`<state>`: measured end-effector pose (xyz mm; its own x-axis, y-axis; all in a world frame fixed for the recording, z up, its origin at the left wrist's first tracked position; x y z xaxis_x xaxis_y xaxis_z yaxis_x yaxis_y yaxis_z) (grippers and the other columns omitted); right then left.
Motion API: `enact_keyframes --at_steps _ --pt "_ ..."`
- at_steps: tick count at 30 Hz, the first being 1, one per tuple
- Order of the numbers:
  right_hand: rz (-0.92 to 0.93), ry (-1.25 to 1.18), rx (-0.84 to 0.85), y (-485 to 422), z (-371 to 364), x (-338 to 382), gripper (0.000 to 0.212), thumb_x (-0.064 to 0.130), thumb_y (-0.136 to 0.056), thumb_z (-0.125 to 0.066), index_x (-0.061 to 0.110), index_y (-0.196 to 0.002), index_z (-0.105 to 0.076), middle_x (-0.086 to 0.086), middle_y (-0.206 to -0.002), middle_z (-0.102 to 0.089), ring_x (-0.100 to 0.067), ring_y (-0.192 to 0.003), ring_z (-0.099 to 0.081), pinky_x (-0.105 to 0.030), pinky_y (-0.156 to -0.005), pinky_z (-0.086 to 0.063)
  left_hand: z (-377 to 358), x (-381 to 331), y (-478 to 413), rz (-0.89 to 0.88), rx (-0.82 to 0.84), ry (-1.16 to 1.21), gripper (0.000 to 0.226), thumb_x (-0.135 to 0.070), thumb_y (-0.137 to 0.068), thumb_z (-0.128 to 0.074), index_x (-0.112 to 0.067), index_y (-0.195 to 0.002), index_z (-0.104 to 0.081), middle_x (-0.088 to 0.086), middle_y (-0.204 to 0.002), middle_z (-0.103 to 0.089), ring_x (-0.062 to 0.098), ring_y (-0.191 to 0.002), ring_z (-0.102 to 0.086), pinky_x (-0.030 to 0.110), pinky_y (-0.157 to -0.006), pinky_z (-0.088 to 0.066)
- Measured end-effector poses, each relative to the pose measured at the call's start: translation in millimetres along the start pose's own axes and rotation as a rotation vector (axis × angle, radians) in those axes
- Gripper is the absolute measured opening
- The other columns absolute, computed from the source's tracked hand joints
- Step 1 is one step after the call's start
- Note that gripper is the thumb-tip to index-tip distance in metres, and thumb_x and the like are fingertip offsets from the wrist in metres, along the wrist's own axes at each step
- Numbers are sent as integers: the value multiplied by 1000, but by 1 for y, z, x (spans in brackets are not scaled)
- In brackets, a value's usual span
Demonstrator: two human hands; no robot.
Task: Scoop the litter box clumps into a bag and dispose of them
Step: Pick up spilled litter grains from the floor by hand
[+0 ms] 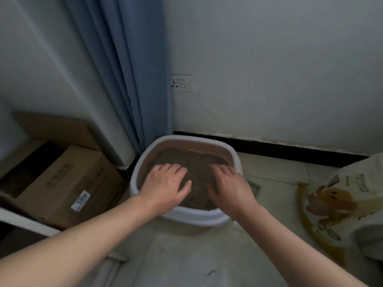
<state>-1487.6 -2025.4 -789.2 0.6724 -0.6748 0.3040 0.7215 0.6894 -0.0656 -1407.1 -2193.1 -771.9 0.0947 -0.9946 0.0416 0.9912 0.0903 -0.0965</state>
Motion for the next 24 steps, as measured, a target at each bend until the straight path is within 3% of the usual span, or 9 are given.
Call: enact_keyframes --at_steps 3,8,15,24 --pt "58 10 48 -2 -18 36 59 38 -94 -50 15 -147 -40 -4 -148 -47 -29 -136 -42 -41 -105 -42 -20 25 35 58 44 -18 48 -51 -94 -37 -17 -107 -69 1 -102 -69 26 -91 -65 41 -81 -49" --pt "180 17 64 -3 -40 90 54 43 -93 -50 17 -141 -47 -1 -142 -53 -26 -131 -45 -38 -101 -44 -29 54 80 191 28 -16 46 -48 -93 -36 -18 -103 -69 -1 -99 -68 25 -90 -65 41 -80 -47" --pt "182 14 104 -6 -52 107 51 47 -95 -48 21 -140 -46 1 -140 -53 -23 -129 -46 -37 -100 -43 -36 90 113 314 73 -8 52 -51 -95 -29 -18 -113 -66 0 -111 -68 23 -97 -63 42 -86 -47" --pt "160 42 131 -8 -49 93 52 51 -94 -48 22 -138 -52 0 -136 -58 -26 -126 -49 -41 -99 -47 -32 90 106 233 53 99 61 -56 -94 -24 -19 -123 -62 -1 -119 -65 23 -103 -63 41 -88 -46"
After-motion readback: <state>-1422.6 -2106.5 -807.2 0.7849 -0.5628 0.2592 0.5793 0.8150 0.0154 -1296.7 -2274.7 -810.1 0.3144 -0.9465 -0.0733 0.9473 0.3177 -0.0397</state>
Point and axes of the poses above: each hand's wrist, its own y-axis away from the middle knuckle, its own z-axis out of the back of the hand, x = y × z, the point moved 4 cm from there along -y, towards the middle knuckle
